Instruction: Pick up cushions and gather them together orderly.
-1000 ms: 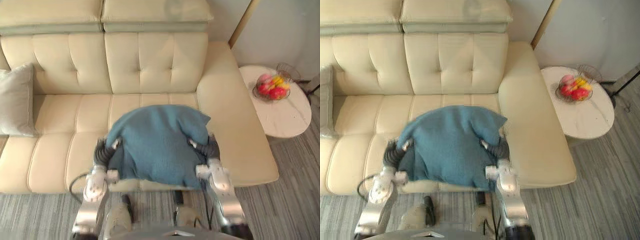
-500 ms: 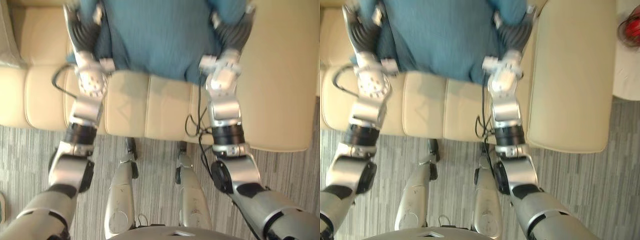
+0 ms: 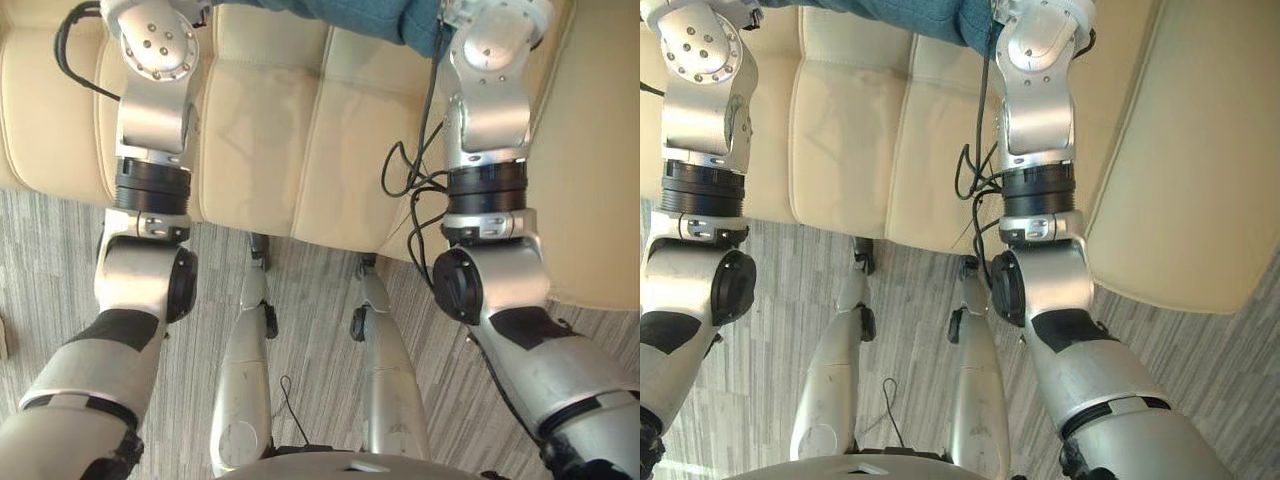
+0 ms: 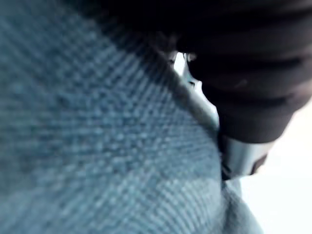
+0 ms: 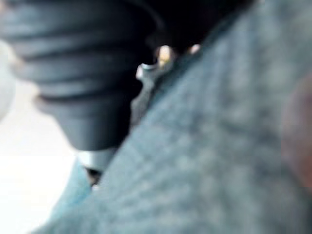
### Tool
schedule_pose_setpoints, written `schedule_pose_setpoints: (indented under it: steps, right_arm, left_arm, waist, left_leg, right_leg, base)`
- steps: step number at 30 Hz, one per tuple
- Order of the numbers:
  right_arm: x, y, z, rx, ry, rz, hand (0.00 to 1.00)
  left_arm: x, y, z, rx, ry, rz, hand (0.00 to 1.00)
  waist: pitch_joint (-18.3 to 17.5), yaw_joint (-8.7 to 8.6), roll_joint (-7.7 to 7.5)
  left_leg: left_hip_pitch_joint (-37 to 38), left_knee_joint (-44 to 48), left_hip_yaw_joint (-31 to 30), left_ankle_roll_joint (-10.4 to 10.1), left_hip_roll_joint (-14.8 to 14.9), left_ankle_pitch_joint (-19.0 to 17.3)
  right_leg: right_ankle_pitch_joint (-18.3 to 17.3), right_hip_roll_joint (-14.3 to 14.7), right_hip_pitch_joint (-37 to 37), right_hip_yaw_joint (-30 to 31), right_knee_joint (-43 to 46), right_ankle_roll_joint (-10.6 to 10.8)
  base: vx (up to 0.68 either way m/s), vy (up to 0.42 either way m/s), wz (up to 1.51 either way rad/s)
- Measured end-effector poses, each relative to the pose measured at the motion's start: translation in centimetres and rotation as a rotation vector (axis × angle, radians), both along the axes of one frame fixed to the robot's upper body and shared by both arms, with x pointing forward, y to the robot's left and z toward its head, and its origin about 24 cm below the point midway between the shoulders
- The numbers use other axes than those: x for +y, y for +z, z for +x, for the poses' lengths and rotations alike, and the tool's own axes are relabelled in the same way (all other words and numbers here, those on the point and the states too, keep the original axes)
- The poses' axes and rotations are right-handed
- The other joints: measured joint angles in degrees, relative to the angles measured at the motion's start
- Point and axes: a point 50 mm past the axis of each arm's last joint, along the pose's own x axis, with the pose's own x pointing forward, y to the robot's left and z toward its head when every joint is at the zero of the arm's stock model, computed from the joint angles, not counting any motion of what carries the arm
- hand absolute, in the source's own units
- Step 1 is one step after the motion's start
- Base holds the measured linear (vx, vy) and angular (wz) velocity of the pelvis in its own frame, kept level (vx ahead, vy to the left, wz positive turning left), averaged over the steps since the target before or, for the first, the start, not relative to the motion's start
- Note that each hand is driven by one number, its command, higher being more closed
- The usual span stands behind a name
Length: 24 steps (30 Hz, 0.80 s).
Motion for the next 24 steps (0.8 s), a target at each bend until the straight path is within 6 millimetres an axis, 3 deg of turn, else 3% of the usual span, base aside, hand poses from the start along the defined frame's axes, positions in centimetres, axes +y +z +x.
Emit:
schedule_pose_setpoints:
  steps: [3,8,12,16,18,22,24]
  right_arm:
    - [-0.5,-1.7,1.8,0.107,0.103,0.063,0.0]
    - [-0.2,-3.5,2.9,0.193,0.163,0.018,0.0]
    - [-1.1,-3.5,2.5,0.173,0.149,-0.006,0.0]
    - [-2.1,-5.4,2.7,0.214,0.125,-0.004,0.0]
    - [-2.3,-6.1,2.4,0.212,0.12,-0.006,0.0]
    - [-3.1,-7.8,1.2,0.193,0.109,-0.009,0.0]
    - [-4.0,-9.1,-0.3,0.162,0.085,-0.01,0.0]
  left_arm:
    - [0.3,0.0,0.3,0.02,-0.015,0.023,0.0]
    - [0.9,-1.2,1.3,0.093,-0.018,0.05,0.0]
    - [1.7,-4.8,2.5,0.202,-0.046,0.036,0.0]
    - [3.0,-8.9,3.2,0.309,-0.049,-0.01,0.0]
    - [3.3,-9.6,3.1,0.324,-0.05,-0.021,0.0]
    - [3.9,-10.8,1.8,0.292,-0.053,-0.026,0.0]
    - [4.4,-12.1,0.6,0.272,-0.051,-0.021,0.0]
  waist:
    - [0.2,0.04,0.0]
    - [1.3,-0.42,0.13]
    - [1.3,-0.77,0.06]
    - [1.3,-1.78,0.06]
    - [1.3,-1.62,0.05]
    - [1.4,-1.7,0.02]
    - [1.4,-1.69,0.01]
  left_leg:
    - [-1.9,-1.4,-0.9,-0.8,0.1,1.5]
    - [-4.2,-1.5,-0.5,-1.6,0.3,0.7]
    - [-4.5,-1.4,1.0,-0.9,0.2,1.6]
    - [-3.0,-1.4,1.3,-0.9,0.4,1.6]
    - [-2.1,-1.4,1.9,-0.9,0.5,1.6]
    - [1.5,-1.2,2.6,-1.1,0.7,1.0]
    - [3.9,0.3,2.7,-1.0,1.0,-1.0]
  right_leg:
    - [-1.6,-0.1,-3.6,-0.7,3.6,-0.3]
    - [-3.5,-0.3,-7.8,-0.4,8.0,-0.4]
    - [-4.1,-0.3,-9.5,0.9,9.8,-0.4]
    - [-5.4,-0.1,-9.2,1.4,11.8,-0.8]
    - [-5.7,0.1,-9.0,2.0,12.7,-0.8]
    - [-6.6,0.2,-6.2,2.7,13.7,-1.0]
    - [-7.2,0.6,-3.2,2.8,13.8,-1.0]
  base:
    - [-0.02,0.01,0.13]
    - [-0.04,-0.006,0.05]
    - [-0.02,-0.041,-0.06]
    - [-0.01,-0.086,-0.01]
    - [-0.02,-0.086,-0.06]
    - [-0.06,-0.122,-0.07]
    - [-0.06,-0.135,-0.03]
